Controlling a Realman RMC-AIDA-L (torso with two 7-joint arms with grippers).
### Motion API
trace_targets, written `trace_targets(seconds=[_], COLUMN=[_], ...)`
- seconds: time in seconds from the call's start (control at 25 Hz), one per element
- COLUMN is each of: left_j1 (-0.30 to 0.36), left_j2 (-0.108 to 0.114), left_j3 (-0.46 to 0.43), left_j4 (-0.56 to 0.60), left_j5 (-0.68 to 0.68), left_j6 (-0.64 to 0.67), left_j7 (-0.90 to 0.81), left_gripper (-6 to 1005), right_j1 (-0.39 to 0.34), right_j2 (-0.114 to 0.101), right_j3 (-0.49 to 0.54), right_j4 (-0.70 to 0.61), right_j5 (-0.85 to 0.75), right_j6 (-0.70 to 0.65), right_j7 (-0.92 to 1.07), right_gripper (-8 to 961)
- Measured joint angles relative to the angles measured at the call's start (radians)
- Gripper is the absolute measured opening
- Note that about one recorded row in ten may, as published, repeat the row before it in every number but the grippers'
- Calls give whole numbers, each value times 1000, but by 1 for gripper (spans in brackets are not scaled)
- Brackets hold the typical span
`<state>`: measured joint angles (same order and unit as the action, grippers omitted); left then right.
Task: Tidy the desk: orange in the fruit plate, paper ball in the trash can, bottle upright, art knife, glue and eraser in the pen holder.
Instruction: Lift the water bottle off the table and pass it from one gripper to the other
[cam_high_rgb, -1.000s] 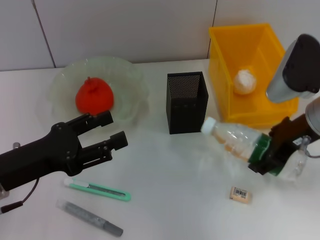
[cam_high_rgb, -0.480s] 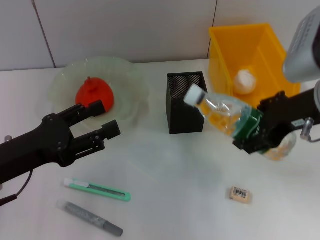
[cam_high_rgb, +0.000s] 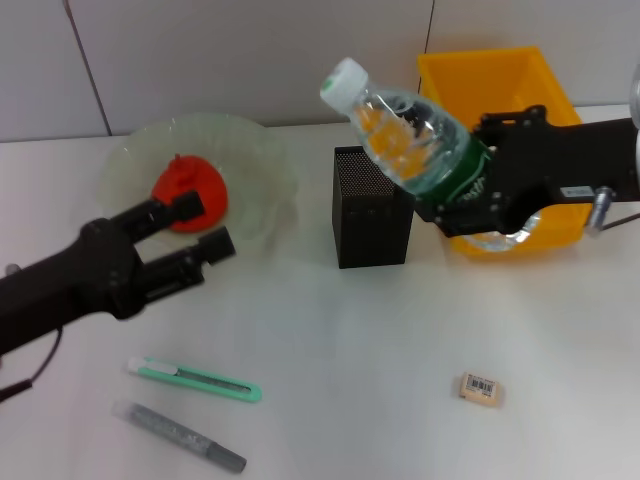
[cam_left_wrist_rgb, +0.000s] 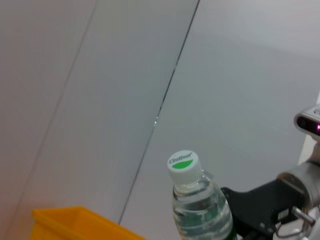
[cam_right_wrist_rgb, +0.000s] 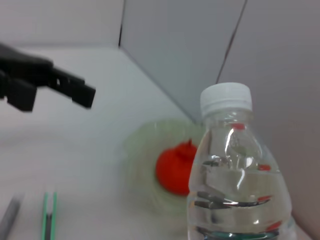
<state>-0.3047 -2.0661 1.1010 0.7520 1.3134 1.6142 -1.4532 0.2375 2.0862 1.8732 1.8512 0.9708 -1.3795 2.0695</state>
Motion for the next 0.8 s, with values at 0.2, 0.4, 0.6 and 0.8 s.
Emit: trace_targets(seconds=[0.2,0.4,0.6,0.8], left_j1=[1,0,0,-1], left_j2=[-1,0,-1,-3], left_j3=[-42,-61,-63,-63], left_j4=[-21,-37,-37,-44], left_j5=[-35,-64,-106,-147], left_j6=[4,4,4,5], left_j7=[-1,8,9,10], left_gripper=[782,782,782,782], right_j1=[-9,7,26,38], right_j2=[0,-2,-4,-2], right_j3=[-4,5,5,-2], right_j4=[-171,-420,-626,-760], right_j5=[174,428,648,799], right_j6=[106,165,160,131], right_j7=[-162,-385,-612,-770], right_gripper=[759,759,759,759])
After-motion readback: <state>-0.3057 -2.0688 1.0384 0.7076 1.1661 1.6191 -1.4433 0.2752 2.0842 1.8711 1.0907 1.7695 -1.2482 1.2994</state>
